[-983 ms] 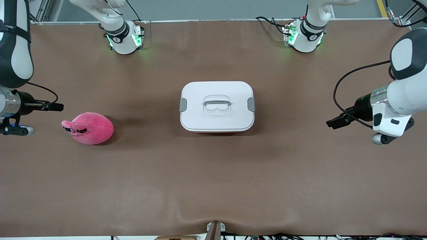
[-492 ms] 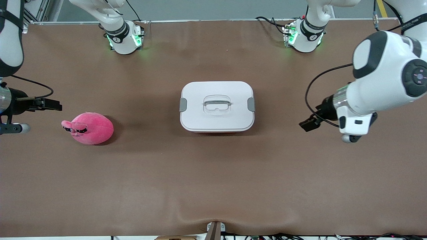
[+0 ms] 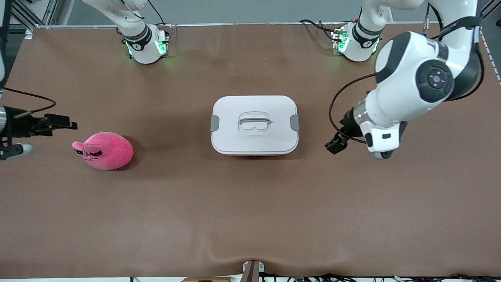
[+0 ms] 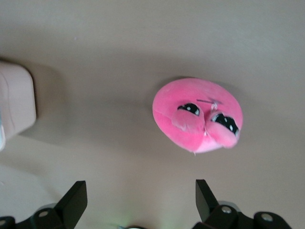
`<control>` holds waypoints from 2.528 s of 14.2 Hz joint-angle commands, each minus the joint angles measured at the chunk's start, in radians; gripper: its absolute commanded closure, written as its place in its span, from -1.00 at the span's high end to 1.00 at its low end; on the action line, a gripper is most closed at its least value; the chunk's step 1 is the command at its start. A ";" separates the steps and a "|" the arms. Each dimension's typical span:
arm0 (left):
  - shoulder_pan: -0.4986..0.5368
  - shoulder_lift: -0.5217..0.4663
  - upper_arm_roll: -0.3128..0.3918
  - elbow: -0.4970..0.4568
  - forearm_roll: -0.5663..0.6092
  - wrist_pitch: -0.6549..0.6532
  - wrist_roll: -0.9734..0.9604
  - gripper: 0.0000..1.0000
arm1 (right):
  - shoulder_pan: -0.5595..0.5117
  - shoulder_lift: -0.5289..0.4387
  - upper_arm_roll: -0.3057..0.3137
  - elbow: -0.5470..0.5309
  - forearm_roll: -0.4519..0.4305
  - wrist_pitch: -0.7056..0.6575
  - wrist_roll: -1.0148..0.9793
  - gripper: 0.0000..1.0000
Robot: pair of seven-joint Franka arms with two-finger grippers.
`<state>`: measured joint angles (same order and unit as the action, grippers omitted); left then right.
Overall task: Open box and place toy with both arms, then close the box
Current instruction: 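Grasp the lid handle with the left gripper while the right gripper grasps the toy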
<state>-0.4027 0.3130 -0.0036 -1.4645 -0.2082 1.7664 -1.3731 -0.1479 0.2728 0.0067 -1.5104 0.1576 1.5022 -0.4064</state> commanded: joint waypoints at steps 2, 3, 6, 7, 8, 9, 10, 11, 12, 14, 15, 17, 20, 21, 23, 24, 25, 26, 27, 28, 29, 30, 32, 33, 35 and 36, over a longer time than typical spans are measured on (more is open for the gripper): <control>-0.074 0.034 0.008 0.023 0.000 0.025 -0.208 1.00 | -0.001 -0.090 0.002 -0.193 0.008 0.148 -0.190 1.00; -0.094 0.043 0.008 0.023 0.000 0.033 -0.256 1.00 | 0.004 -0.115 0.004 -0.241 -0.004 0.191 -0.215 1.00; -0.154 0.064 0.008 0.023 0.000 0.076 -0.364 1.00 | 0.027 -0.167 0.004 -0.361 -0.038 0.317 -0.323 1.00; -0.178 0.078 0.011 0.023 0.001 0.094 -0.412 1.00 | 0.028 -0.179 0.004 -0.401 -0.038 0.361 -0.360 1.00; -0.197 0.084 0.011 0.023 0.009 0.103 -0.443 1.00 | 0.028 -0.190 0.004 -0.433 -0.038 0.400 -0.399 1.00; -0.212 0.095 0.011 0.024 0.022 0.108 -0.474 1.00 | 0.028 -0.195 0.006 -0.457 -0.038 0.432 -0.437 1.00; -0.232 0.101 0.011 0.024 0.033 0.111 -0.504 1.00 | 0.028 -0.195 0.006 -0.476 -0.038 0.458 -0.472 1.00; -0.249 0.109 0.011 0.024 0.045 0.125 -0.526 1.00 | 0.027 -0.195 0.004 -0.488 -0.038 0.484 -0.507 1.00; -0.264 0.115 0.010 0.023 0.053 0.142 -0.555 1.00 | 0.019 -0.188 0.004 -0.493 -0.038 0.487 -0.540 1.00; -0.286 0.129 0.010 0.024 0.058 0.151 -0.622 1.00 | 0.011 -0.187 0.004 -0.530 -0.036 0.507 -0.558 1.00; -0.288 0.129 0.010 0.024 0.056 0.151 -0.651 1.00 | 0.004 -0.187 0.004 -0.540 -0.036 0.532 -0.561 1.00; -0.292 0.129 0.008 0.021 0.049 0.151 -0.687 1.00 | -0.005 -0.175 0.004 -0.536 -0.036 0.579 -0.625 1.00; -0.329 0.152 0.008 0.023 0.050 0.151 -0.817 1.00 | -0.016 -0.147 0.004 -0.539 -0.023 0.613 -0.710 1.00; -0.332 0.156 0.008 0.023 0.052 0.151 -0.845 1.00 | -0.019 -0.144 0.004 -0.539 -0.015 0.616 -0.710 1.00; -0.355 0.178 0.008 0.020 0.050 0.151 -0.885 1.00 | -0.039 -0.123 0.004 -0.539 0.051 0.619 -0.710 1.00; -0.370 0.193 0.008 0.020 0.056 0.151 -0.911 1.00 | -0.060 -0.104 0.004 -0.539 0.104 0.618 -0.716 1.00; -0.378 0.207 0.008 0.020 0.056 0.153 -0.926 1.00 | -0.083 -0.089 0.004 -0.539 0.156 0.615 -0.727 1.00; -0.380 0.215 0.008 0.020 0.056 0.157 -0.928 1.00 | -0.094 -0.075 0.004 -0.539 0.198 0.615 -0.758 1.00; -0.383 0.221 0.008 0.018 0.056 0.175 -0.931 1.00 | -0.104 -0.063 0.004 -0.537 0.239 0.615 -0.794 1.00; -0.387 0.227 0.008 0.018 0.055 0.188 -0.946 1.00 | -0.105 -0.054 0.004 -0.539 0.272 0.615 -0.819 1.00; -0.390 0.238 0.008 0.018 0.056 0.199 -0.963 1.00 | -0.107 -0.050 0.004 -0.537 0.295 0.613 -0.831 1.00; -0.396 0.239 0.008 0.015 0.058 0.199 -0.968 1.00 | -0.105 -0.047 0.004 -0.537 0.306 0.612 -0.832 1.00; -0.398 0.241 0.008 0.009 0.058 0.200 -0.971 1.00 | -0.101 -0.047 0.004 -0.536 0.335 0.609 -0.832 1.00; -0.407 0.242 0.008 0.007 0.058 0.200 -0.971 1.00 | -0.101 -0.046 0.004 -0.536 0.338 0.607 -0.832 1.00; -0.415 0.245 0.008 0.007 0.058 0.200 -0.977 1.00 | -0.105 -0.038 0.004 -0.537 0.338 0.604 -0.839 1.00; -0.423 0.248 0.008 0.006 0.058 0.200 -0.977 1.00 | -0.105 -0.037 0.003 -0.537 0.338 0.604 -0.856 1.00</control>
<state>-0.8029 0.5551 -0.0033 -1.4650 -0.1712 1.9611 -2.3222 -0.2418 0.2346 0.0048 -2.0420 0.4641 2.1081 -1.2189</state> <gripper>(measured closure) 0.000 0.000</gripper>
